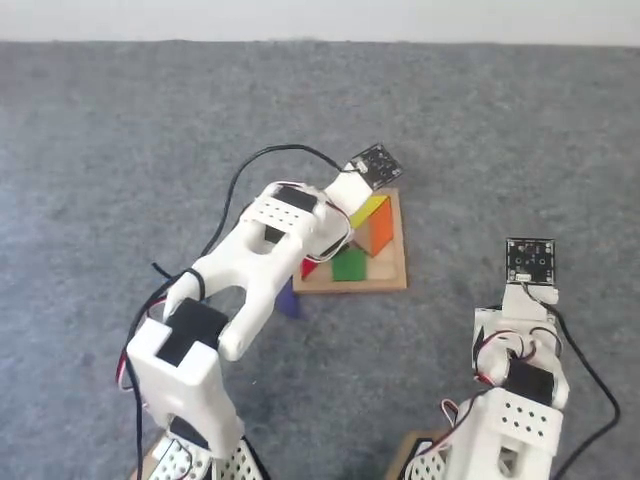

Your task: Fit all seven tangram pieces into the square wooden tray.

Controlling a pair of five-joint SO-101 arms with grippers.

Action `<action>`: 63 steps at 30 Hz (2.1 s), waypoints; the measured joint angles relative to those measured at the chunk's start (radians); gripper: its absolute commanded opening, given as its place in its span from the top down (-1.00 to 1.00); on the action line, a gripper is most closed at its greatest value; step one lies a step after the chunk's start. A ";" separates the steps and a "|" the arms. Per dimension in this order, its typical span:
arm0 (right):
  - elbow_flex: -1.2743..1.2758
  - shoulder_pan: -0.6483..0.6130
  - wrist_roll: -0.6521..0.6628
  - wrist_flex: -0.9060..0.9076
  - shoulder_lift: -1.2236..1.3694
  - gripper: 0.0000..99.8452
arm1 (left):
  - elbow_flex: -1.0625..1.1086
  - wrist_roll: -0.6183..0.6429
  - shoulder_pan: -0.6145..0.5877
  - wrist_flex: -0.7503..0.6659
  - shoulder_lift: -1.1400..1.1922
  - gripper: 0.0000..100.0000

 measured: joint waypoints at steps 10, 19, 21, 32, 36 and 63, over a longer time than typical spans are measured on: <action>0.000 0.000 0.000 0.000 0.000 0.99 | -0.031 -0.083 -0.003 0.176 -0.003 0.75; 0.000 0.000 0.000 0.000 0.000 0.99 | -0.212 -0.069 -0.014 0.609 0.000 0.75; 0.000 0.000 0.000 0.000 0.000 0.99 | -0.252 -0.069 -0.014 0.678 0.000 0.77; 0.000 0.000 0.000 0.000 0.000 0.99 | -0.288 -0.078 -0.028 0.684 -0.129 0.74; 0.000 0.000 0.000 0.000 0.000 0.99 | -0.017 -0.104 -0.029 0.499 -0.436 0.59; -0.035 0.118 0.054 0.008 0.000 0.99 | 0.253 -0.456 0.014 0.129 -0.299 0.46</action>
